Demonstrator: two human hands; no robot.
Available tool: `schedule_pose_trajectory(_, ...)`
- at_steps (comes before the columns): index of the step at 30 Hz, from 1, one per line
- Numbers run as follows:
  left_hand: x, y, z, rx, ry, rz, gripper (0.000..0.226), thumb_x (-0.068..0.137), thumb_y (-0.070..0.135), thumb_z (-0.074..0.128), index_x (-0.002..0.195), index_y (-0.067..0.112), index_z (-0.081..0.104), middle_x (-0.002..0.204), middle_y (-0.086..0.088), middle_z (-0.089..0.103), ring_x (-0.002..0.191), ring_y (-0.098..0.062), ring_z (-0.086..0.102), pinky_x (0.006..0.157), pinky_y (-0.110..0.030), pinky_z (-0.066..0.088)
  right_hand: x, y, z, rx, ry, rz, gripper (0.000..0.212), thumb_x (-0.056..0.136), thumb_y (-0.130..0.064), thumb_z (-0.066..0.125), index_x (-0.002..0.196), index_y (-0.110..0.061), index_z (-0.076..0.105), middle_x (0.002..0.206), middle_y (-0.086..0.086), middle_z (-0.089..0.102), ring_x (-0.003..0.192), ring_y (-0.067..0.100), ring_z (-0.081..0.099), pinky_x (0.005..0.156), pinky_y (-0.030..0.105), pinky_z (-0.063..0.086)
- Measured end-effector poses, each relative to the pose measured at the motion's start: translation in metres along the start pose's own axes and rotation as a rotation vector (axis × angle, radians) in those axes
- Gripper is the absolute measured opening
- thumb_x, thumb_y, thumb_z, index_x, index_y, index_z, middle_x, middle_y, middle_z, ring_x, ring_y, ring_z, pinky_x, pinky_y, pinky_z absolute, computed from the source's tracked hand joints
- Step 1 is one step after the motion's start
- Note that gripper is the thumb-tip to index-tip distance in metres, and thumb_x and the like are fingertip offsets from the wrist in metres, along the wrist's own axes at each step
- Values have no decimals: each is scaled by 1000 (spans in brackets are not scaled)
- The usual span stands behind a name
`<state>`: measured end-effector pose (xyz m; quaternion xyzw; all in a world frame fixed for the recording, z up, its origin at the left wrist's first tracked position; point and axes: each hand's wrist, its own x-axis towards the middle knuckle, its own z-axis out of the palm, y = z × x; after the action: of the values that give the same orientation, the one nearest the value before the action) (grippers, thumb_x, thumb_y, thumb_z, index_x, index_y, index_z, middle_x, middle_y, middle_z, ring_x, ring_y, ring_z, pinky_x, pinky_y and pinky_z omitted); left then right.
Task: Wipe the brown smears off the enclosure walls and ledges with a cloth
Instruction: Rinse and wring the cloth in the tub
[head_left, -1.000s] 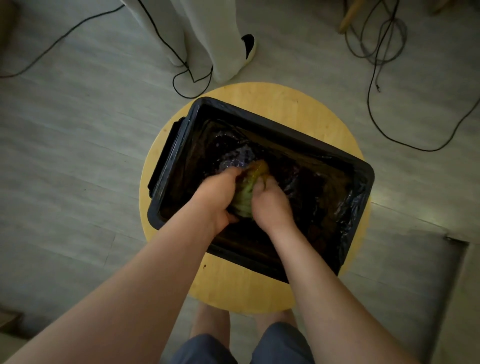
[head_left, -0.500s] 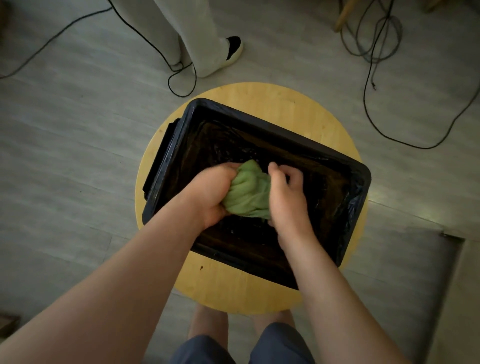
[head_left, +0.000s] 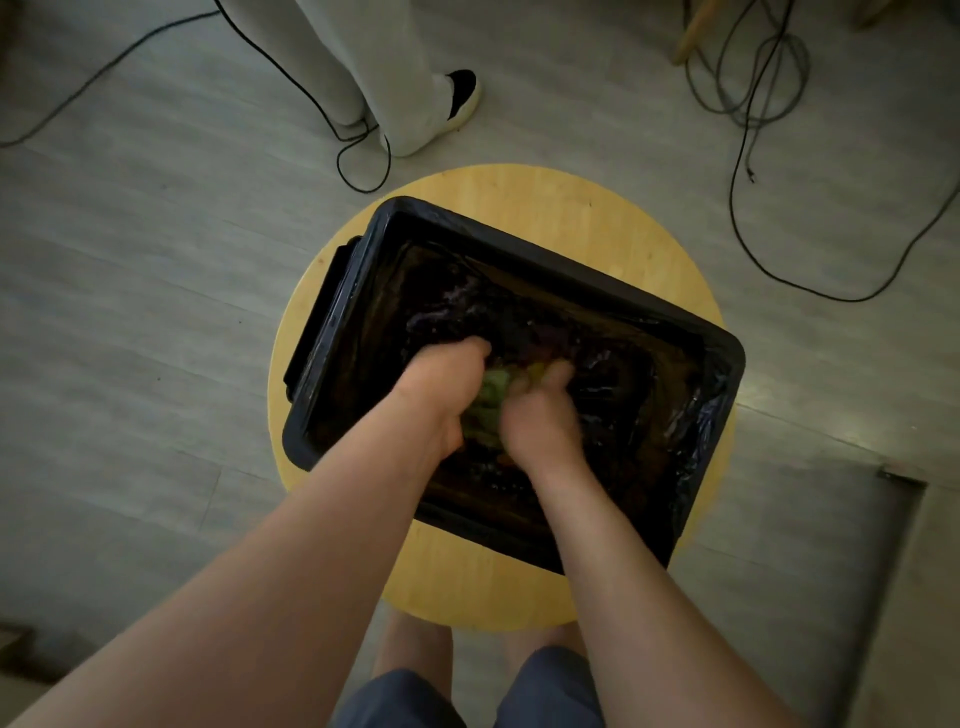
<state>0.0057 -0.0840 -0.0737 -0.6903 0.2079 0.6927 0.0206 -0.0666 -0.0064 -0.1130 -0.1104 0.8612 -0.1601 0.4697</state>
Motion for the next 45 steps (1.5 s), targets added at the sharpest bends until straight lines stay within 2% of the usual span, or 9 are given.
schedule_pose_trajectory(3,0,-3,3,-134,-9,-67,35,102,36,56,125,12,67,108,-14,74,100,-32,70,90,-43,58,-11,-9,5,46,-137,-43,26,108,-31,37,127,-17,48,115,13,65,99,31,66,82,44,58)
schedule_pose_trajectory(6,0,-2,-3,-213,-61,-84,29,103,31,55,99,7,71,76,-9,74,73,-23,72,69,-30,58,-44,-19,-6,184,-136,-273,19,101,-30,47,90,-25,61,81,-7,65,68,5,60,59,24,48)
schedule_pose_trajectory(13,-1,-4,-11,-168,-138,-12,32,101,8,53,70,10,59,60,-4,56,48,-15,60,48,-22,52,-67,-22,-5,182,54,-553,37,94,-20,51,58,-18,41,53,1,44,51,23,46,47,39,37)
schedule_pose_trajectory(21,-2,-9,-5,-197,-92,87,25,103,7,50,106,5,75,101,-12,78,88,-24,75,79,-39,63,12,5,-5,52,232,-255,35,108,-35,34,110,-8,58,110,13,63,110,36,61,82,36,44)
schedule_pose_trajectory(24,-4,-7,-4,-203,-43,14,21,105,31,51,108,19,68,103,-6,73,96,-28,69,90,-46,55,15,4,-1,-24,159,48,49,110,-36,31,153,-12,34,162,22,24,148,41,27,119,47,28)
schedule_pose_trajectory(28,-7,-9,0,-215,-97,-76,32,104,41,56,120,17,68,109,-11,73,99,-31,67,99,-53,52,-14,0,-6,90,-111,-96,35,108,-34,41,142,-26,47,130,4,61,115,22,61,94,36,53)
schedule_pose_trajectory(35,1,-14,-12,-173,-166,-52,33,103,14,55,71,9,60,59,-6,57,46,-16,60,44,-22,50,-78,-10,-11,192,-9,-603,37,105,-27,52,69,-25,52,62,-5,54,59,12,56,52,31,46)
schedule_pose_trajectory(40,-3,-23,-7,-198,-110,20,29,103,0,45,85,2,68,71,-11,67,62,-21,67,58,-31,58,-32,-8,-2,-47,143,-503,35,99,-34,39,70,-23,56,68,-1,61,63,20,60,55,39,47)
schedule_pose_trajectory(45,-5,-26,1,-279,-24,75,25,102,9,50,117,10,70,107,-13,77,98,-27,74,85,-44,62,19,0,-16,-82,304,-188,40,110,-35,32,122,-7,57,115,19,66,104,38,64,75,38,46)
